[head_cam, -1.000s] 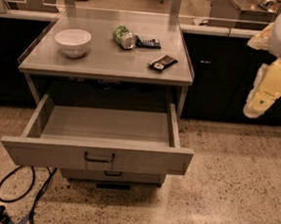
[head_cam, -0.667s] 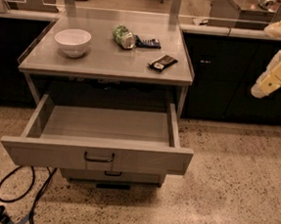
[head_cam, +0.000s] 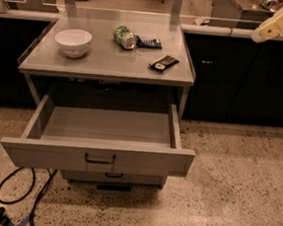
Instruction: Place rxbar chocolate into top drawer
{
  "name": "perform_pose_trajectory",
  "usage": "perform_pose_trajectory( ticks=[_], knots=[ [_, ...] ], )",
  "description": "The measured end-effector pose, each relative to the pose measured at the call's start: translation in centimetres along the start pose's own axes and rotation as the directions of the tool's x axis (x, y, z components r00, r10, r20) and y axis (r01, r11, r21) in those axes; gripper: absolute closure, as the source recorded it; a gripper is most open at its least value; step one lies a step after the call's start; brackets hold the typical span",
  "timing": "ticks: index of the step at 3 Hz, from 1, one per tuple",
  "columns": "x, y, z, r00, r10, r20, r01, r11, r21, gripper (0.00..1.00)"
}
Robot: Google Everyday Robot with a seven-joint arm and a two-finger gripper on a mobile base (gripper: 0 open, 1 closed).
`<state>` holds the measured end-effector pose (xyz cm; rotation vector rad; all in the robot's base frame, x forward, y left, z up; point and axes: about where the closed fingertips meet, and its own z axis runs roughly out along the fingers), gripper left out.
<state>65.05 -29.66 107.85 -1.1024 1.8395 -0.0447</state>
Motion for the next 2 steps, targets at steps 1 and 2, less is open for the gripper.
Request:
perform_pose_trajectory(
  ticks=[1,2],
  knots=[
    [-1.0,-2.0,1.9,0.986,0.041,-0.161,-0.03,0.9969,0.073,0.0],
    [-0.9,-2.5,3.4,0.965,0.05,-0.257,-0.024,0.9943,0.104,0.0]
  ],
)
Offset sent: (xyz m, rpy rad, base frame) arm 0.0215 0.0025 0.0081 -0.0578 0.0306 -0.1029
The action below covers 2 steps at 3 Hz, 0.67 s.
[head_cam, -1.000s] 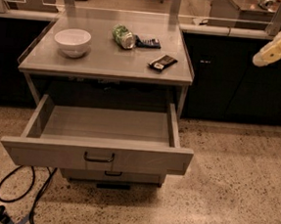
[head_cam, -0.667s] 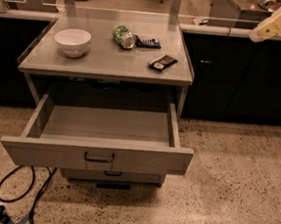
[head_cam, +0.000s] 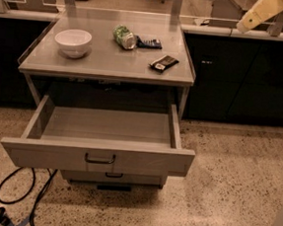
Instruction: Place rxbar chocolate into top drawer
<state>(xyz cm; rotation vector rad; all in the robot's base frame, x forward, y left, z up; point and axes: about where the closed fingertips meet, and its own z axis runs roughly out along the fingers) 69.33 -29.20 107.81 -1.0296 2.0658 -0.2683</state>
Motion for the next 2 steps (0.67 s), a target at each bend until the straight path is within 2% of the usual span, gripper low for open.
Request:
perform_pose_trajectory(
  ticks=[1,2],
  knots=[
    [-0.1,0.0,0.1,1.0,-0.004,0.003,0.004,1.0,0.002,0.0],
    [0.8,0.2,1.9,0.996,0.073,0.05,-0.07,0.996,-0.056,0.0]
  ],
)
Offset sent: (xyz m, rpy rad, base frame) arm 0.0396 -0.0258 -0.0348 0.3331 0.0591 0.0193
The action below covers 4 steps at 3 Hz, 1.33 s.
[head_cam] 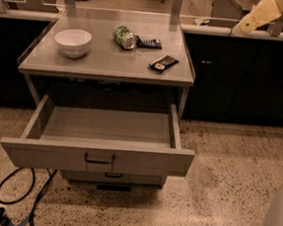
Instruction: Place rxbar chocolate into top drawer
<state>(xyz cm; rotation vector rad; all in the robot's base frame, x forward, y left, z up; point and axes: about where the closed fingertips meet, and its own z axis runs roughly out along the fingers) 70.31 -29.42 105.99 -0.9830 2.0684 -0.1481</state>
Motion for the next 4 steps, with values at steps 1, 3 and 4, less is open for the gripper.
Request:
perform_pose_trajectory(
  ticks=[1,3,4],
  knots=[
    [2.5,1.7,6.3,0.988,0.148,0.037,-0.141,0.9788,-0.148,0.0],
    [7.9,12.2,22.1,0.973,0.159,-0.171,-0.22,0.8678,-0.446,0.0],
    [7.9,12.2,22.1,0.973,0.159,-0.17,-0.22,0.8678,-0.446,0.0]
  ],
)
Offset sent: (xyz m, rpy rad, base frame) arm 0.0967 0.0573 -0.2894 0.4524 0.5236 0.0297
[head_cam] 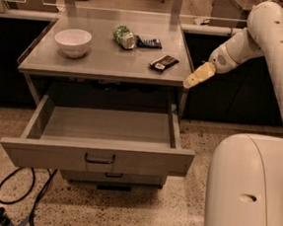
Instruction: Place rxbar chocolate into top drawer
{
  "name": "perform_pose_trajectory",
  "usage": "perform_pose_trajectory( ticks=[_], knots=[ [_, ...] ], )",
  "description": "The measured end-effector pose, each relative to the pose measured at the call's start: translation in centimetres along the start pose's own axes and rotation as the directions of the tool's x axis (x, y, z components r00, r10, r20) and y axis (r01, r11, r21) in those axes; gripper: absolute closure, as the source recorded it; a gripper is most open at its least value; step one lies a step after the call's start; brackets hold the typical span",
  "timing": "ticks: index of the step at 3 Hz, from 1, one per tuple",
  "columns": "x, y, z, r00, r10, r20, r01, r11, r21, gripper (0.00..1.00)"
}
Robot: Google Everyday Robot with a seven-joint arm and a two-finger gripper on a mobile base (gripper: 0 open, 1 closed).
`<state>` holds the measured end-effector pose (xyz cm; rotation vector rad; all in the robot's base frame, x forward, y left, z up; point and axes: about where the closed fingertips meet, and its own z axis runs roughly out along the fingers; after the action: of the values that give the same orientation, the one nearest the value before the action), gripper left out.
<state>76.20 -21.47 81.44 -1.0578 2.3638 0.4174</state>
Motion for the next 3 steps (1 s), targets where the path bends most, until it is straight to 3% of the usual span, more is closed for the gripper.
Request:
perform_pose_trajectory(
  ticks=[1,2,3],
  knots=[
    [-1.4,-0.4,-1.3,0.999,-0.037,0.019,0.036,0.9984,0.042,0.0],
    [-5.5,0.6,-1.8,0.992,-0.122,0.026,0.12,0.9901,0.073,0.0],
    [-9.8,2.6,1.4,0.984,-0.177,0.004,0.176,0.9829,0.054,0.0]
  ],
)
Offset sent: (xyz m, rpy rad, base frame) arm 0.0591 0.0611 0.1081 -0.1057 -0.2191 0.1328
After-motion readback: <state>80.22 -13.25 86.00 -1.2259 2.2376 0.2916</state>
